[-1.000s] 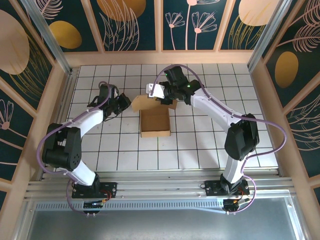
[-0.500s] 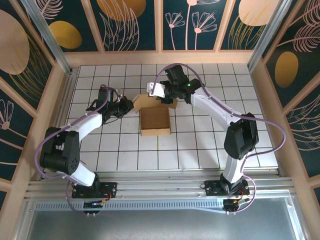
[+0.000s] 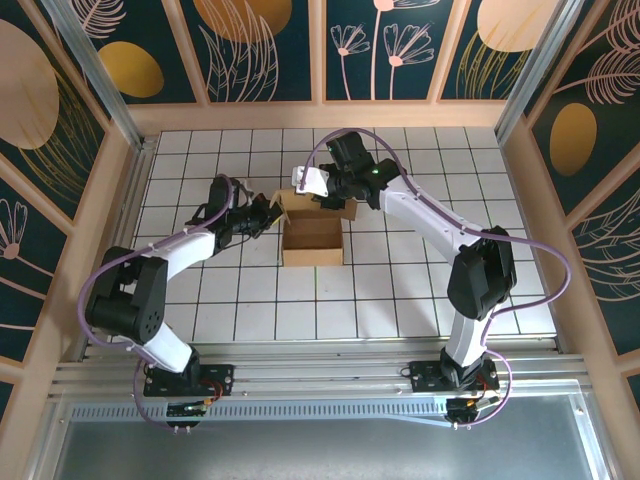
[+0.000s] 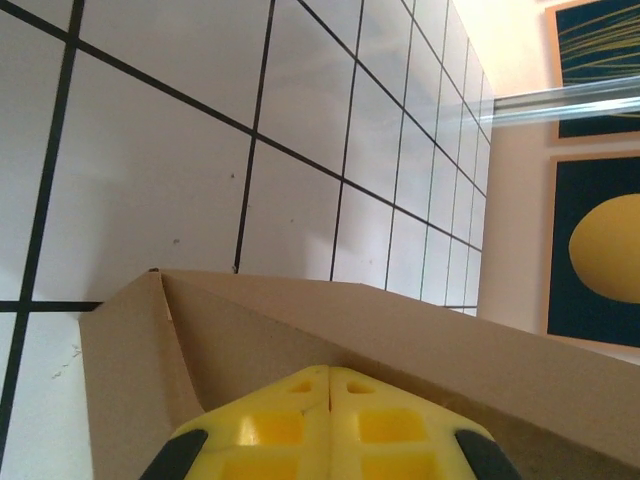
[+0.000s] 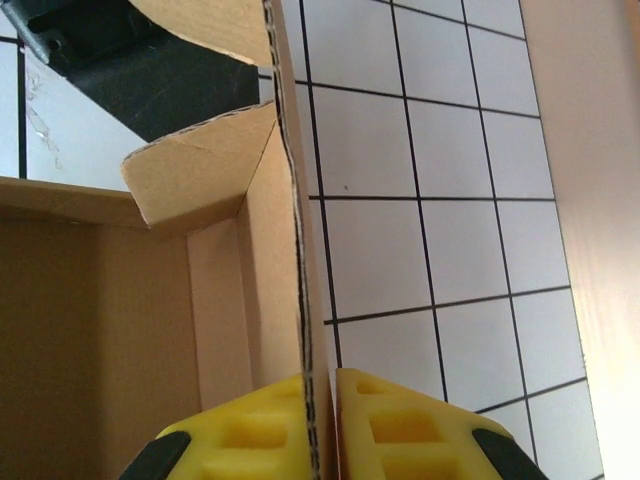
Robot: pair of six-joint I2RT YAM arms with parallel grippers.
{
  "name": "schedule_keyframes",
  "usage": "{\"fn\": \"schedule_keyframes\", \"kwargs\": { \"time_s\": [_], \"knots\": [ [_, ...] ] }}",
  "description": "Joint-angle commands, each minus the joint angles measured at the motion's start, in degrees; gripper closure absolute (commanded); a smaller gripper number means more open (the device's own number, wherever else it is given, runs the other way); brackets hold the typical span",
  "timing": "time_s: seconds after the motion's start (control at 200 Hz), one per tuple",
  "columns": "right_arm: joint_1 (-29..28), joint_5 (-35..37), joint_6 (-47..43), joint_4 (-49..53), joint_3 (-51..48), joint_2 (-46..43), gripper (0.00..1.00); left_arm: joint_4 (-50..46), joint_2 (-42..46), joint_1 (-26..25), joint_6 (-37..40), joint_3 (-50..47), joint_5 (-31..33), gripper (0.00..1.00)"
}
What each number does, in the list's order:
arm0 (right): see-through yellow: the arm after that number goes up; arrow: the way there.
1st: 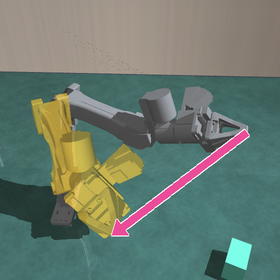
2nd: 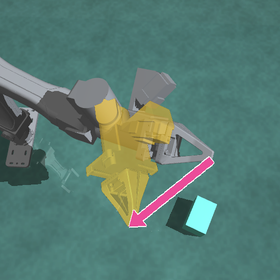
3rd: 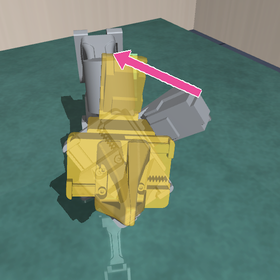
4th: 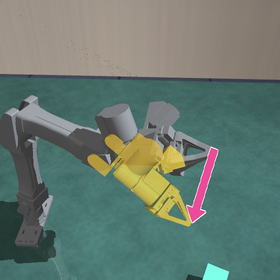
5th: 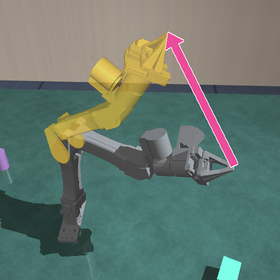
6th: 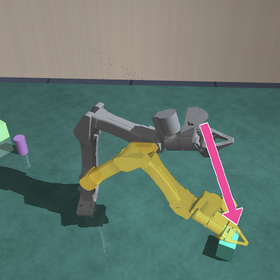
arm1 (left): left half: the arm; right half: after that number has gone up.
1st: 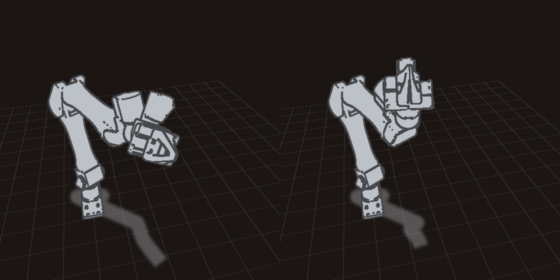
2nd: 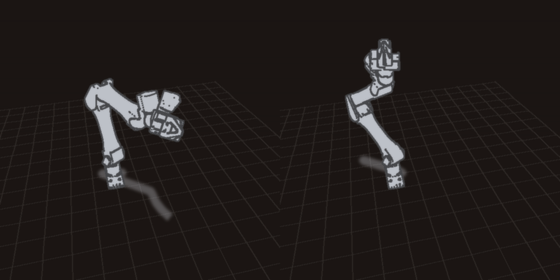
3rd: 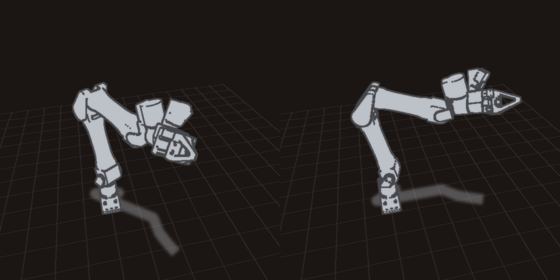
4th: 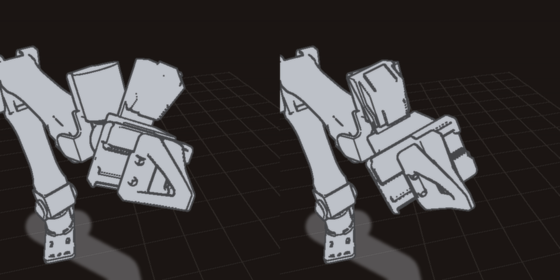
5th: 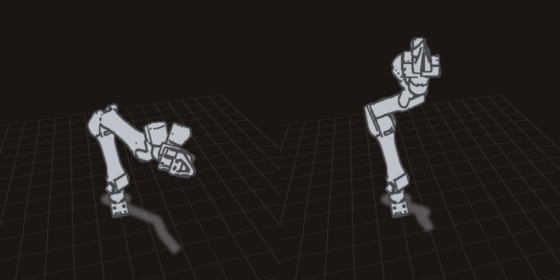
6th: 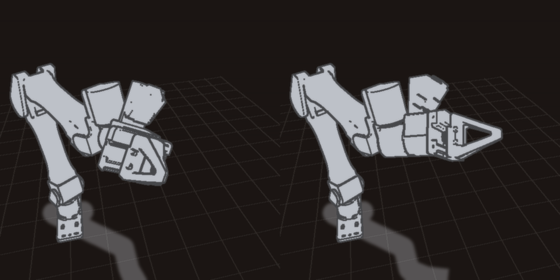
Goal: Fold the paper box
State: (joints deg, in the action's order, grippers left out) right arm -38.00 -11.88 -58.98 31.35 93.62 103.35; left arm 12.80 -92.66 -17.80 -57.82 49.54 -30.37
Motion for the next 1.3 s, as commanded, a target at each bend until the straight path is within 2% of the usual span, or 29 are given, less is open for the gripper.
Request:
{"fn": "schedule_keyframes", "kwargs": {
  "time_s": [0.0,0.235,0.395,0.475,0.761,0.866,1.021,1.201,1.296],
  "knots": [
    [-2.4,-2.8,2.4,-0.2,-1.0,-0.3,0.87,0.0,-0.1,-2.6,-1.4,-2.4,-1.7,1.00],
    [-4.6,1.1,3.7,-8.2,-10.8,-6.7,0.86,1.1,3.1,-2.6,0.4,-9.0,-0.2,1.00],
    [-6.5,7.3,-0.4,-18.2,-19.7,-12.3,0.85,-0.8,6.3,-2.6,3.7,-7.4,1.5,0.90],
    [-7.1,9.3,-1.8,-20.8,-21.5,-13.5,0.86,-2.8,8.1,-2.6,5.8,-5.7,2.8,0.88],
    [-9.9,16.8,-7.2,-33.1,-32.6,-19.4,0.86,-13.4,19.4,-2.5,14.7,-3.3,18.5,0.83],
    [-10.8,17.6,-9.6,-38.0,-36.9,-21.4,0.85,-12.8,22.6,-2.5,15.9,-5.8,19.5,0.83],
    [-11.6,17.2,-11.9,-40.1,-39.8,-23.0,0.85,-13.2,23.0,-2.5,15.8,-8.6,21.1,0.87],
    [-13.4,24.0,-18.4,-46.1,-42.3,-22.8,0.85,-17.1,19.4,-2.4,13.8,-8.1,23.4,0.89],
    [-14.0,25.7,-20.2,-44.9,-41.1,-21.7,0.86,-18.9,17.8,-1.3,12.2,-7.7,23.6,0.88]
  ]
}}
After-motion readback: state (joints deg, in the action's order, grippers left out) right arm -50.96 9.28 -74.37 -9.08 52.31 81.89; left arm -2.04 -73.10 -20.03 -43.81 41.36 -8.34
